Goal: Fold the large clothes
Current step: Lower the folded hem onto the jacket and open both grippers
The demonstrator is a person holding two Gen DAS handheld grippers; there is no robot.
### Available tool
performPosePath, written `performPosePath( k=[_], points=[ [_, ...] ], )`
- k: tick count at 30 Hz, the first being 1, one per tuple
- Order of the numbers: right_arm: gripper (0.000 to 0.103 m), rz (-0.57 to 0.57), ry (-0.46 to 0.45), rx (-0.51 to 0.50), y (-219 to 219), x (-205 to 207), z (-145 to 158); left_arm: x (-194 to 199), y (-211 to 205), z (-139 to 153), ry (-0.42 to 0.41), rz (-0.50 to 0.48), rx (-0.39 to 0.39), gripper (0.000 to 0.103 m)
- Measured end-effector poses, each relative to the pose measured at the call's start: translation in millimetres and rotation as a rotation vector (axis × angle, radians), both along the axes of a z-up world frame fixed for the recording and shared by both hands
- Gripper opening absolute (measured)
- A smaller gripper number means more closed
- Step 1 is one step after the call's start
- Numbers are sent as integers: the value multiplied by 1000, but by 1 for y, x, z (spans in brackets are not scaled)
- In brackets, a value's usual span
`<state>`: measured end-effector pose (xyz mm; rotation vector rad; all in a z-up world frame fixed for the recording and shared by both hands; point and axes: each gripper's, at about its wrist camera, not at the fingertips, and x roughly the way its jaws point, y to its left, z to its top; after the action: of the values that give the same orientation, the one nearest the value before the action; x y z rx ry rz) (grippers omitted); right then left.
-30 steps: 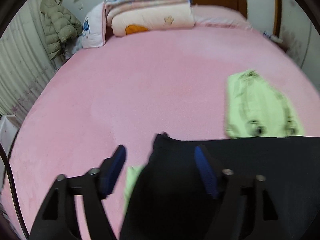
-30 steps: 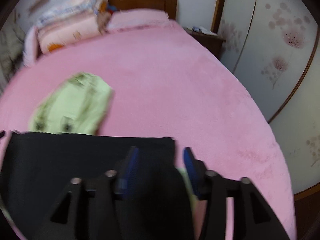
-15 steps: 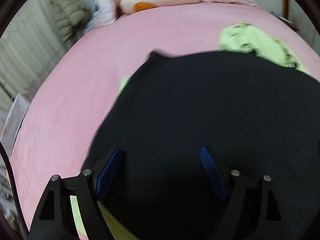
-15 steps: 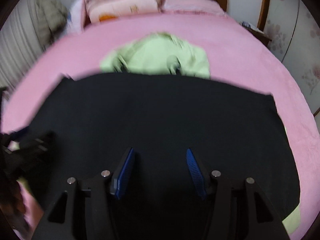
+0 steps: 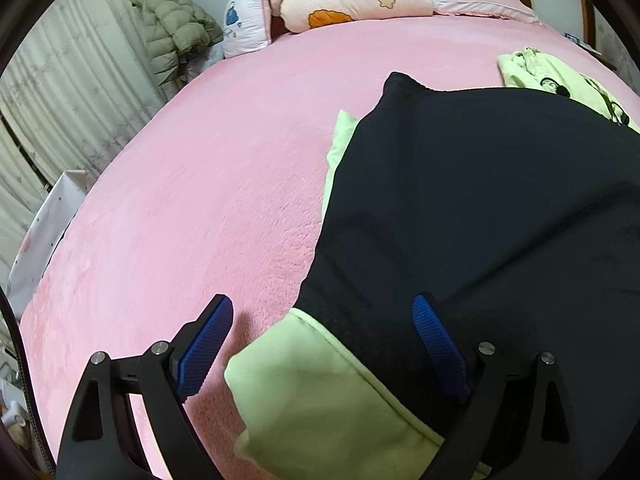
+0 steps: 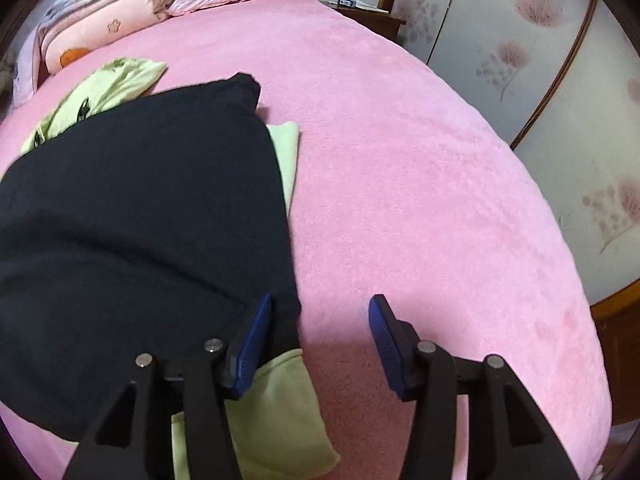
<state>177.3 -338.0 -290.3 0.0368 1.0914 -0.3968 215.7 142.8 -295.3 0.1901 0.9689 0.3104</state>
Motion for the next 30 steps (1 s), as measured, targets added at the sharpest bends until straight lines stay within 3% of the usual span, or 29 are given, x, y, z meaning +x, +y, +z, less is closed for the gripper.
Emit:
performPosePath(
  k=[3, 9, 20, 30],
  points=[
    [50, -15, 6, -39, 6, 9, -4, 3, 1, 2, 7, 12, 0, 95],
    [50, -75, 9, 48, 5, 7, 13, 11, 5, 35, 74, 38, -31, 95],
    [52, 68, -170, 204, 49, 20, 170, 10, -34, 164, 101, -84, -148, 95],
    [52, 205, -306, 294, 78, 80, 296, 57, -82, 301, -16, -264, -290, 95]
  ],
)
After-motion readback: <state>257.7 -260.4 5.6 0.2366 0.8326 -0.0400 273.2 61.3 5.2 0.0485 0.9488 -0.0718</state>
